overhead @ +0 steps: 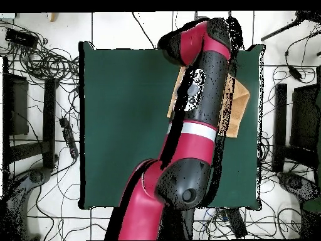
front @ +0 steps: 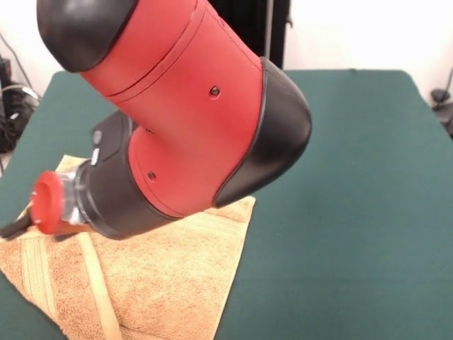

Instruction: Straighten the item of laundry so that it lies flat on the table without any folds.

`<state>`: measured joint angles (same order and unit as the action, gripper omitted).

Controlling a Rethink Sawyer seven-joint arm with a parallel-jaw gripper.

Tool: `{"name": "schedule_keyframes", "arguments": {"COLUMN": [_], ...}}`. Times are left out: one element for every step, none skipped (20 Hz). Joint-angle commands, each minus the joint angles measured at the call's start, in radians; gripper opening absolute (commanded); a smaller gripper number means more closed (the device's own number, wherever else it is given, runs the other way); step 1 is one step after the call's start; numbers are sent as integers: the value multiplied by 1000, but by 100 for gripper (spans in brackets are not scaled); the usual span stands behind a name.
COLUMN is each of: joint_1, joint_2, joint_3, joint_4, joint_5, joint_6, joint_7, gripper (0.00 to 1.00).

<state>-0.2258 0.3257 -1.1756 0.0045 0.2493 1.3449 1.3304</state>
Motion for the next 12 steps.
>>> {"name": "schedule_keyframes", "arguments": {"joint_1": [-22,-24,-27,-29,-35,-41,-46,-51,-60,-64,-70,-76], "joint_2": [43,30,17,4,0,-5,-8,-11,-15,-26,-38,-50], "joint_3": [33,41,49,57,66,75,97,119,132,159,178,197], "joint_4": [-23,-14,-5,5,7,9,16,23,23,34,39,43], "joint_5": [319,331,343,354,375,397,409,422,439,446,455,465], "joint_6": [339,364,389,414,437,459,480,501,518,547,582,616], "joint_7": [-208,-224,-241,-257,-281,-305,-327,-348,-360,-369,-381,-392], "gripper": [100,100,100,100,100,100,100,100,100,100,100,100]}}
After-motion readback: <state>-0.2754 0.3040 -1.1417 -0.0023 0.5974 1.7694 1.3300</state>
